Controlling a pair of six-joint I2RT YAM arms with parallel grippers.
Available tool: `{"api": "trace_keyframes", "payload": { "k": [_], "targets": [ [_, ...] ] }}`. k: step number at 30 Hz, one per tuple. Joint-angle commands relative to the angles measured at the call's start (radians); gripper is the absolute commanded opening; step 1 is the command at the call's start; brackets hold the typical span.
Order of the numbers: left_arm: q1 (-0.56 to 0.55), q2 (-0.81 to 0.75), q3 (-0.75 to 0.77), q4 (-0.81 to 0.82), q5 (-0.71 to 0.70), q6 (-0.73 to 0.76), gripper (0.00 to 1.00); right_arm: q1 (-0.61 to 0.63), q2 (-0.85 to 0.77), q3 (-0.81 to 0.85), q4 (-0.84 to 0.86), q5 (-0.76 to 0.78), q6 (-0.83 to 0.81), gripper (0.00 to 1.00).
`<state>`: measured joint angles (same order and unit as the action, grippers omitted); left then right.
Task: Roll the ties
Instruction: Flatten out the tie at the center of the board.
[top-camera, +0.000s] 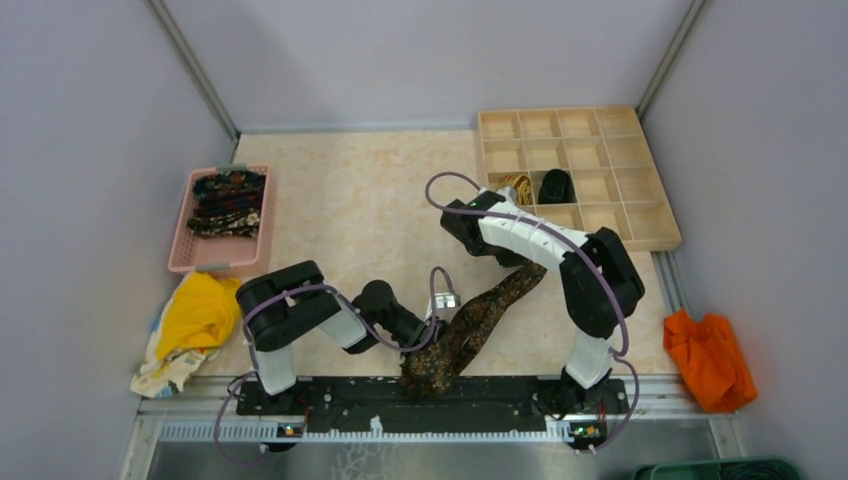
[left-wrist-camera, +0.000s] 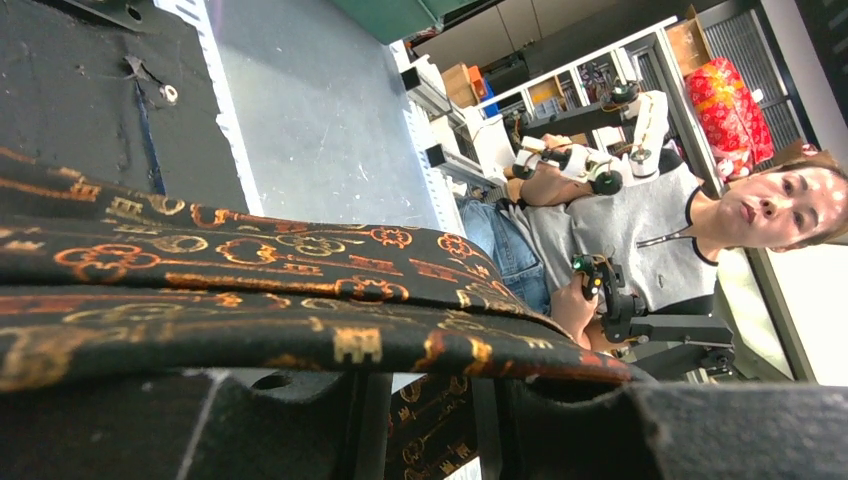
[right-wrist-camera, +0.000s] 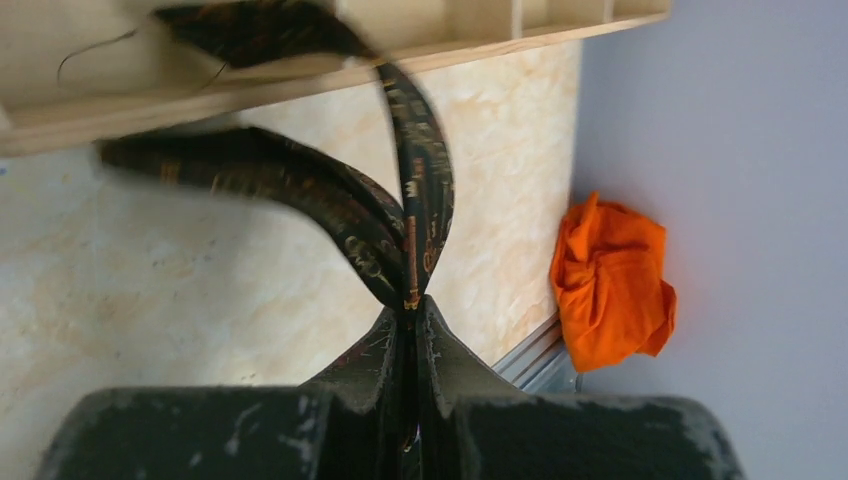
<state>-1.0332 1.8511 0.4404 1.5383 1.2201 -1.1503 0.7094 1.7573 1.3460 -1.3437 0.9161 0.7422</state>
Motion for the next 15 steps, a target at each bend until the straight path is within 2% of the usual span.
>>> {"api": "trace_keyframes", "payload": {
  "k": [1, 4, 7, 12, 15],
  "targets": [
    [-0.01, -0.023, -0.023, 0.253, 0.019, 0.033, 0.38, 0.005, 0.069, -0.027, 0.125, -0.157, -0.128, 0.0],
    [-0.011, -0.027, -0.037, 0.251, 0.018, 0.036, 0.38, 0.017, 0.131, -0.043, 0.188, -0.223, -0.169, 0.0],
    [-0.01, -0.031, -0.063, 0.247, 0.003, 0.047, 0.38, 0.029, 0.146, -0.066, 0.32, -0.357, -0.255, 0.0],
    [-0.011, -0.057, -0.107, 0.236, -0.015, 0.062, 0.37, 0.043, 0.194, -0.023, 0.436, -0.514, -0.355, 0.0],
    [-0.011, -0.09, -0.111, 0.163, -0.026, 0.106, 0.37, 0.044, 0.245, 0.016, 0.477, -0.597, -0.4, 0.0]
  ]
}}
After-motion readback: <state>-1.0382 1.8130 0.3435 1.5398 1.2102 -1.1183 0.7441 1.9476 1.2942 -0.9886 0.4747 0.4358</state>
